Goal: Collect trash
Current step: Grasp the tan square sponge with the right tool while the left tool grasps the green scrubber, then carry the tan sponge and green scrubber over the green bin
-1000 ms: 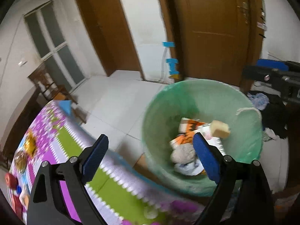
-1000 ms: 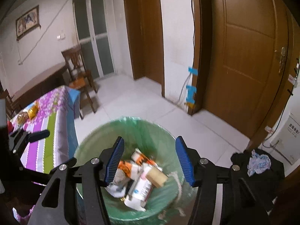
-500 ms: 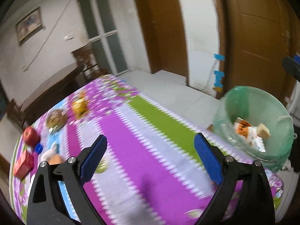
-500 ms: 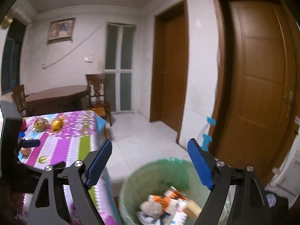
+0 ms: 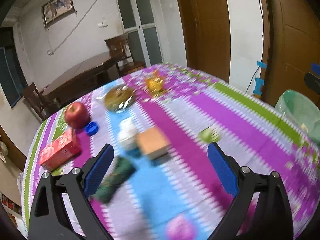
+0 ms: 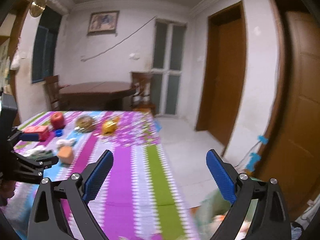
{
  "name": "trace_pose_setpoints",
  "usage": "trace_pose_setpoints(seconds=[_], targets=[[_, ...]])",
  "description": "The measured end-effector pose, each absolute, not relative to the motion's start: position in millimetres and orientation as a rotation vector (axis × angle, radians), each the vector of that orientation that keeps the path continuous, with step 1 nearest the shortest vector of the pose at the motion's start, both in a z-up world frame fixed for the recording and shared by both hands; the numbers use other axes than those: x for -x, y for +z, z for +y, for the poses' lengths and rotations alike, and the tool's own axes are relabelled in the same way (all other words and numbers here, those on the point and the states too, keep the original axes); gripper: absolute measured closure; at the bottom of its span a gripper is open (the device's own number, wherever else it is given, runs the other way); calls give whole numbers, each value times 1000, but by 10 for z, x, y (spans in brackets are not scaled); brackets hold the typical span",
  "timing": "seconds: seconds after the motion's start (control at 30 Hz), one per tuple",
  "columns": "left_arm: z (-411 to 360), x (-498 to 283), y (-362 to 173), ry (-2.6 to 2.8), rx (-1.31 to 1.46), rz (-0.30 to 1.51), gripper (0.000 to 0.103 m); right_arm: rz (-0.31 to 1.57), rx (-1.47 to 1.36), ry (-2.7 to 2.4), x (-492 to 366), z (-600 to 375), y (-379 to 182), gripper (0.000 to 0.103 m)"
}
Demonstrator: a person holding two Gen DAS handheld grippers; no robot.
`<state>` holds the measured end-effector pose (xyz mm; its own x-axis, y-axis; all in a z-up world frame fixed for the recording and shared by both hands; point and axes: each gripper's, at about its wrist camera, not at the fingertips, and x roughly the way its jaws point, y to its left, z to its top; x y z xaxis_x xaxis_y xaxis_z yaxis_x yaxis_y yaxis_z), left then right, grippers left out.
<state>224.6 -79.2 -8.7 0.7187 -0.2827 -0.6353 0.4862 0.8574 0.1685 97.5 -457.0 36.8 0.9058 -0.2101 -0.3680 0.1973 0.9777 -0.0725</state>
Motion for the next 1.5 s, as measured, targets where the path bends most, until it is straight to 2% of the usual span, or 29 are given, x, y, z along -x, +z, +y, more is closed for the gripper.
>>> trace_pose_setpoints(seconds=[0.27,0.43,0.5,0.57,0.6,0.67,0.77,1.03,1.07,1.2,1.33,1.5], targets=[[-312,-2694,-313,-508,-280,774,16,505,-70,1,-1592,-4148,210,9],[-341,-2737,-478,-524,-310,804,26,620,-63,130,-2088,-3768,63,23],[-348,-2766,-557,-528,-315,832,41,664,-77,181,-2272,-3654,25,30],[-353,-2796,-630,-527,-316,863,48,704,-84,214,-2461,-3535,-35,32],[-338,-2787,-616,-528,-306,852,60,727,-87,235,-2557,-3470,-72,32],[-309,-2775,-615,-519,-312,844,74,770,-93,269,-2739,-3345,-156,32],[-213,-2768,-596,-534,-270,858,82,823,-85,294,-2938,-3177,-272,32],[-232,-2727,-594,-517,-274,869,83,906,-39,271,-3184,-2908,-523,27],[-235,-2728,-596,-515,-273,871,83,914,-35,266,-3205,-2889,-548,30],[-255,-2726,-621,-501,-286,867,78,947,-49,270,-3265,-2874,-654,58],[-288,-2692,-624,-486,-317,849,78,934,-49,257,-3214,-2878,-642,60],[-285,-2668,-613,-481,-325,839,84,896,-89,233,-3073,-3033,-554,61]])
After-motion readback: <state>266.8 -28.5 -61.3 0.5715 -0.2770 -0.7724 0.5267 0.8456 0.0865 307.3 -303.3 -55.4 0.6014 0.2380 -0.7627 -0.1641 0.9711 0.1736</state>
